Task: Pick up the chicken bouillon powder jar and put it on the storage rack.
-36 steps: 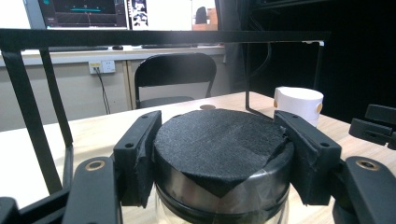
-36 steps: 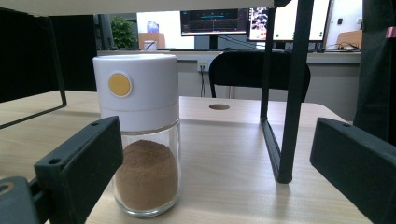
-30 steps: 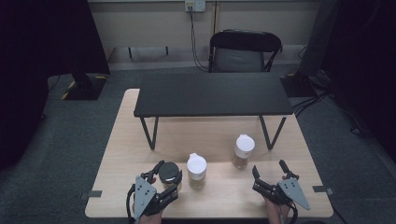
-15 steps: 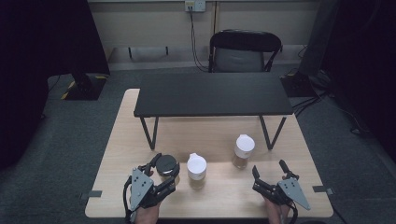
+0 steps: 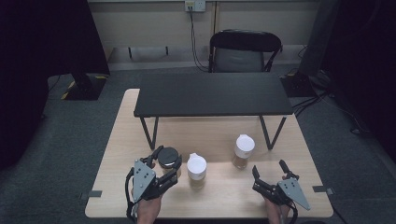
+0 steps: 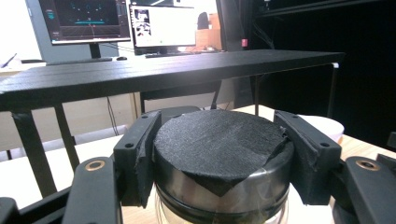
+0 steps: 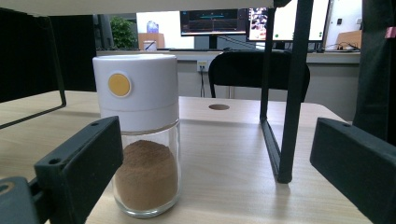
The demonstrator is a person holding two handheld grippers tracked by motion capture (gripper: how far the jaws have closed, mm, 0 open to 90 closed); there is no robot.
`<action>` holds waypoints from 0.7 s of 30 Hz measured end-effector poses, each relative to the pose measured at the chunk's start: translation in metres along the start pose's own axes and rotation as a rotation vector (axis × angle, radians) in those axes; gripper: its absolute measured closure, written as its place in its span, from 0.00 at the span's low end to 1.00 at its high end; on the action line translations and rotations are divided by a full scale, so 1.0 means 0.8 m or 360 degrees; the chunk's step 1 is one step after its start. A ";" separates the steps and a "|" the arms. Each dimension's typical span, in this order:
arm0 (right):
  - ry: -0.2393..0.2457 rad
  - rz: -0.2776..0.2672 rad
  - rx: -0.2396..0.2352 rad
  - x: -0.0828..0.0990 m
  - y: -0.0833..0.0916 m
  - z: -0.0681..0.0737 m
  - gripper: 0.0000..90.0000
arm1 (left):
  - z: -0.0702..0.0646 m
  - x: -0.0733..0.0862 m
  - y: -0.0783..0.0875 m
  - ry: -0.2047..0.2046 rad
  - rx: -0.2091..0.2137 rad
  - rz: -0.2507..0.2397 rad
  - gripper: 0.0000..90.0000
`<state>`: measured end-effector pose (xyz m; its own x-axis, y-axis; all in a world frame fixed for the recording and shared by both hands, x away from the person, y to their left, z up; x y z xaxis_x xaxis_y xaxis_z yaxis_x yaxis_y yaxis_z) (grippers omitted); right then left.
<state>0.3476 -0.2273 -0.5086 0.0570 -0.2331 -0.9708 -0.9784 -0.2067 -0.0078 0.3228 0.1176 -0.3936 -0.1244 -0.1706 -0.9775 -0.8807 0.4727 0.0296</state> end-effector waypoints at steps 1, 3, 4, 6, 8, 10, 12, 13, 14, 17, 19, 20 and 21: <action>0.0000 0.0000 0.0000 0.000 0.000 0.000 0.02 | 0.000 -0.002 0.000 0.0011 -0.0006 -0.0007 0.39; 0.0000 0.0000 0.0000 0.000 0.000 0.000 0.02 | 0.000 -0.005 -0.002 0.0013 -0.0004 -0.0023 0.39; 0.0000 0.0000 0.0000 0.000 0.000 0.000 0.02 | 0.000 -0.007 -0.002 0.0010 -0.0005 -0.0024 0.39; 0.0000 0.0000 0.0000 0.000 0.000 0.000 0.02 | -0.001 -0.010 -0.004 0.0002 -0.0005 -0.0024 0.39; 0.0001 0.0000 0.0000 0.000 0.000 0.000 0.02 | -0.002 -0.014 -0.006 -0.0003 -0.0005 -0.0034 0.39; 0.0001 -0.0001 0.0000 0.000 0.000 0.000 0.02 | -0.001 -0.019 -0.007 -0.0005 -0.0003 -0.0041 0.39; 0.0001 -0.0001 0.0000 0.000 0.000 0.000 0.02 | -0.001 -0.023 -0.008 -0.0004 -0.0006 -0.0045 0.39; 0.0001 0.0000 0.0000 0.000 0.000 0.000 0.02 | 0.000 -0.026 -0.009 -0.0004 -0.0010 -0.0047 0.39; 0.0001 -0.0001 0.0000 0.000 0.000 0.000 0.02 | 0.000 -0.028 -0.009 -0.0008 -0.0011 -0.0046 0.39; 0.0001 -0.0001 0.0000 0.000 0.000 0.000 0.02 | 0.002 -0.034 -0.012 -0.0022 -0.0014 -0.0046 0.39; 0.0001 -0.0001 -0.0002 0.000 0.000 0.000 0.02 | 0.005 -0.039 -0.013 -0.0013 -0.0027 -0.0060 0.39; 0.0001 -0.0001 -0.0002 0.000 0.000 0.000 0.02 | 0.006 -0.041 -0.014 -0.0008 -0.0027 -0.0062 0.39; 0.0001 -0.0001 -0.0002 0.000 0.000 0.000 0.02 | 0.007 -0.043 -0.015 -0.0003 -0.0026 -0.0061 0.39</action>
<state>0.3474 -0.2273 -0.5086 0.0579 -0.2338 -0.9706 -0.9781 -0.2081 -0.0082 0.3403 0.1226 -0.3613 -0.0894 -0.1868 -0.9783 -0.8923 0.4515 -0.0047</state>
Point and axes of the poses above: each handheld gripper's, and its own axes: y roughly backward along the jaws, x roughly out of its underside, z roughly to its left, the point moved 6 cm from there along -y, roughly forward along the jaws, and after that the axes turned 14 degrees about y, right-handed, at the moved point
